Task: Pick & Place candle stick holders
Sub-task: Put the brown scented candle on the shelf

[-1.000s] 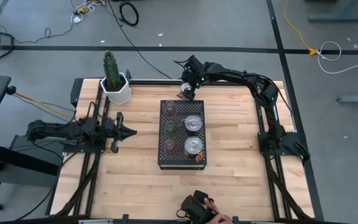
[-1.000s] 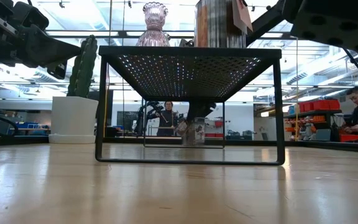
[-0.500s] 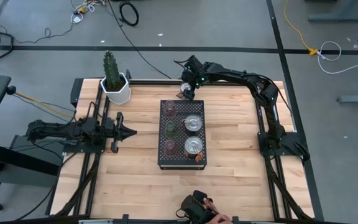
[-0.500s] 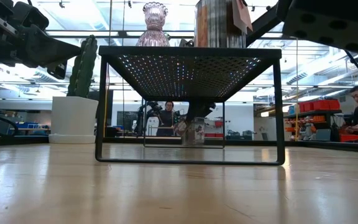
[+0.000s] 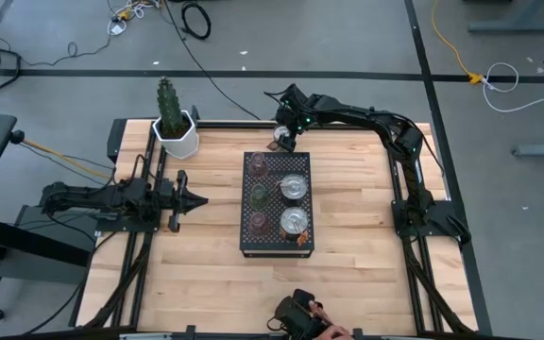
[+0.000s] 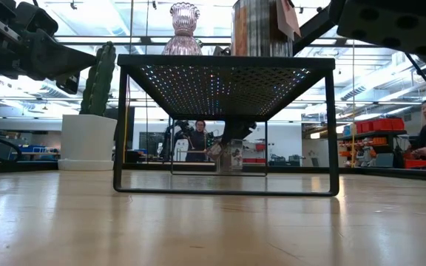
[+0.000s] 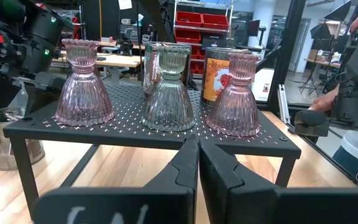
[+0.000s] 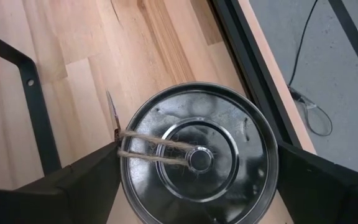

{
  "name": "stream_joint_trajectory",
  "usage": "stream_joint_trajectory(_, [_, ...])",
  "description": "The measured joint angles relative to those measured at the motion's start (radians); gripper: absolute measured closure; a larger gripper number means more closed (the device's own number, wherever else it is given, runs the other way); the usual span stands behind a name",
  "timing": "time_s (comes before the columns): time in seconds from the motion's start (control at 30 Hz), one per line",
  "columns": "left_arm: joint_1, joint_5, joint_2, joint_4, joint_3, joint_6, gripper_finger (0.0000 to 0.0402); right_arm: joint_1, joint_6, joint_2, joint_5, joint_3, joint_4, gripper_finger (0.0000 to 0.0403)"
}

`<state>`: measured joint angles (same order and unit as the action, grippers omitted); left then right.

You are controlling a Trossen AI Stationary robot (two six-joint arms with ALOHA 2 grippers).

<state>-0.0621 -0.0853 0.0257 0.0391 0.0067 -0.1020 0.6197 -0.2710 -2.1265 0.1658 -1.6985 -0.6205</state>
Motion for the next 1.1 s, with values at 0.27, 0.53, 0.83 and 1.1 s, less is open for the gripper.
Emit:
stream_joint_trajectory(0.27, [0.0,0.0,0.0,0.0,0.0,0.0,0.0383,0.0,0.0,0.0,0.0,0.0,0.0,0.0033])
stream_joint_trajectory(0.53, [0.0,0.0,0.0,0.0,0.0,0.0,0.0383,0.0,0.0,0.0,0.0,0.0,0.0,0.0034])
stream_joint_trajectory(0.83, [0.0,0.0,0.0,0.0,0.0,0.0,0.0383,0.0,0.0,0.0,0.0,0.0,0.0,0.0034])
stream_joint_trajectory(1.1, [0.0,0.0,0.0,0.0,0.0,0.0,0.0383,-0.001,0.0,0.025,0.001,0.0,-0.014,0.0035])
